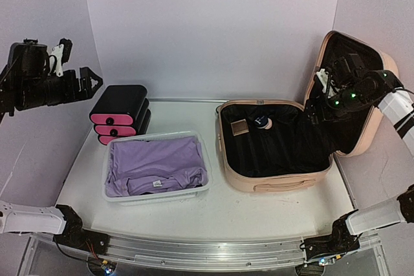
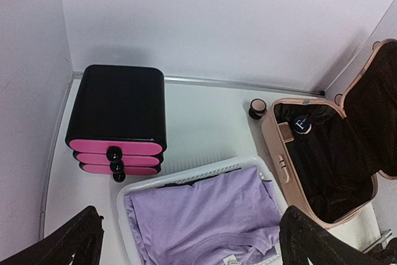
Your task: Open, take out, and arrange the luggage
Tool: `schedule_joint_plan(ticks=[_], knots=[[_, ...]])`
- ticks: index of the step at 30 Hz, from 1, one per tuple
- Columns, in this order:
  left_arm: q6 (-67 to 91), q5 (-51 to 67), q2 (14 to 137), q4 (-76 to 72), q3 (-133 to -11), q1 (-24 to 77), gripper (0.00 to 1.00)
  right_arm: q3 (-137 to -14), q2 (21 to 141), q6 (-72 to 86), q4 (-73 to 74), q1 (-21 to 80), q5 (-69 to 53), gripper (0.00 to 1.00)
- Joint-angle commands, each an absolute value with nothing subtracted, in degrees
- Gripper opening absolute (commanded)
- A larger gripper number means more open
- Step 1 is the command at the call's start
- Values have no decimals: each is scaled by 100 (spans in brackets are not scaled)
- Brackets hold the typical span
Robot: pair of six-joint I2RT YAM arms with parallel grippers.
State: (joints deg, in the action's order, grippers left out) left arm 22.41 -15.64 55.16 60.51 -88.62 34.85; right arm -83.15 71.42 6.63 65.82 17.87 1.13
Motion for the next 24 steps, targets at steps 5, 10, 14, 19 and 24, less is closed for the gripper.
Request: schedule_joint_plan(ticks=[5,10,14,19,24], knots=[[1991,-2218,6125,5686,-9313,3336,100,-8764,6881,740,6748,1767,-664,98],[2382,787,6727,5548,-8902,1046,100,-8732,6828,636,6831,1767,-1194,98],[2447,2846,7018,4596,-7931,-142,100,-8581,6736,615,6833,1767,-1541,98],[2537,3383,7489,3668,-7058,-461,99,-8415,6694,598,6834,1766,-1952,98],[2042,3319,8107,3319,-6961,-458,91,-8316,6628,505,6832,1767,-2050,98]])
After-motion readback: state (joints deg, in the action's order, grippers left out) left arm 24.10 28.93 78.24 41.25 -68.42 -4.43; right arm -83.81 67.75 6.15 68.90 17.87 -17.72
